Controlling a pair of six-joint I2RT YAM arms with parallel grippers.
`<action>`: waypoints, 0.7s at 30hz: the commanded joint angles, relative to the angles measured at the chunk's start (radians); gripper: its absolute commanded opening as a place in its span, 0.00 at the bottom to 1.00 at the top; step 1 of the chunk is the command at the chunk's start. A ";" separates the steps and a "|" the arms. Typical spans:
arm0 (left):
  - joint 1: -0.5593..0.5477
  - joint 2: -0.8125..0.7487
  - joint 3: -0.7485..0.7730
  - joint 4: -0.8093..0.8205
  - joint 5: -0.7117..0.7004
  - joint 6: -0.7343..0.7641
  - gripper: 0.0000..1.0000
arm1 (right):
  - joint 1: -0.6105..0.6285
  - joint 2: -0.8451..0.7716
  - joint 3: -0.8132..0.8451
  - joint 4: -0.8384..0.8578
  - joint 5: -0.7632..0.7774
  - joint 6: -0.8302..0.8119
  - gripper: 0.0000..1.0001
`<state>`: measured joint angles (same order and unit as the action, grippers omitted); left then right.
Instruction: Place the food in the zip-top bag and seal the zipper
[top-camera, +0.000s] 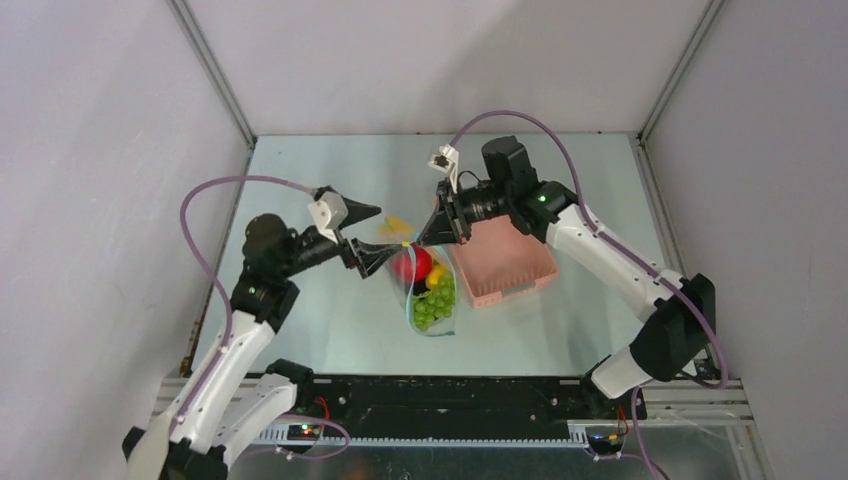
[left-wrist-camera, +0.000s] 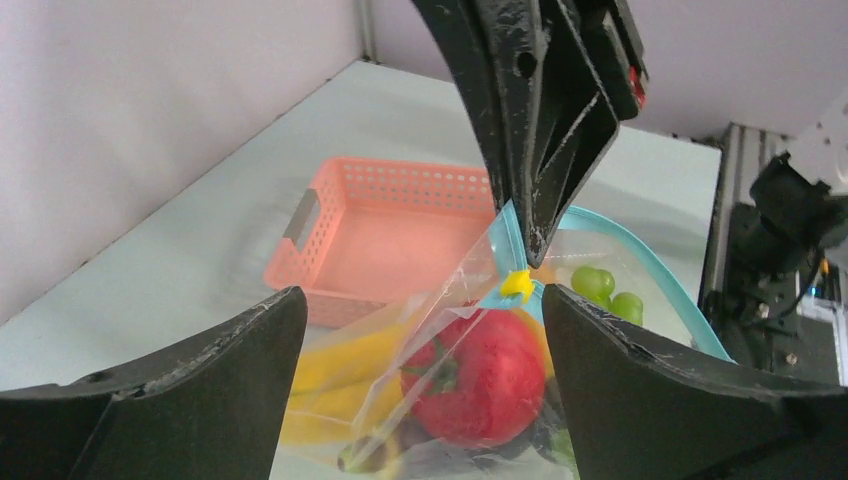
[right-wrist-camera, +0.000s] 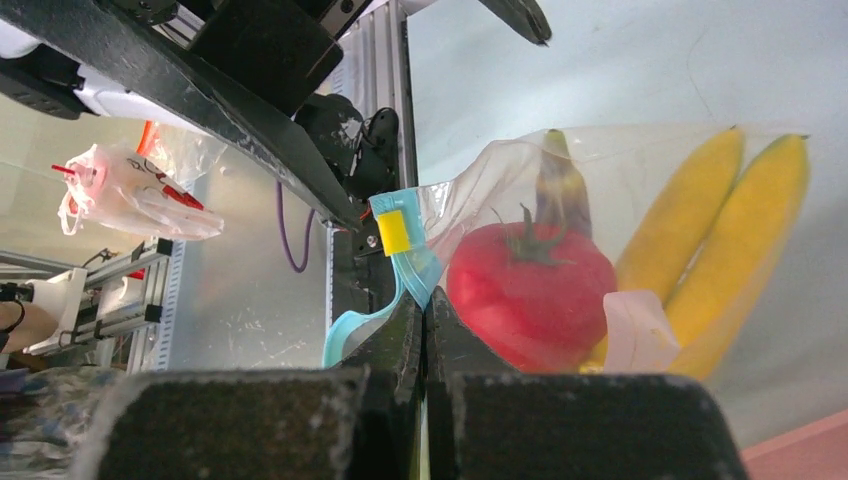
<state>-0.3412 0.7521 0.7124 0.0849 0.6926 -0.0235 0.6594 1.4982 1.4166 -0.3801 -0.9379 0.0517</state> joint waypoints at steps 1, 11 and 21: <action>0.075 0.116 0.134 0.073 0.383 0.197 0.94 | -0.006 0.043 0.117 -0.001 -0.059 -0.001 0.00; 0.080 0.323 0.559 -1.046 0.276 1.107 0.88 | -0.006 0.092 0.158 -0.008 -0.066 0.015 0.00; 0.080 0.406 0.570 -1.201 0.350 1.315 0.78 | 0.006 0.114 0.191 -0.062 -0.058 -0.017 0.00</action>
<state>-0.2668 1.1538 1.2625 -1.0012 0.9745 1.1423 0.6537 1.6119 1.5433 -0.4583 -0.9592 0.0486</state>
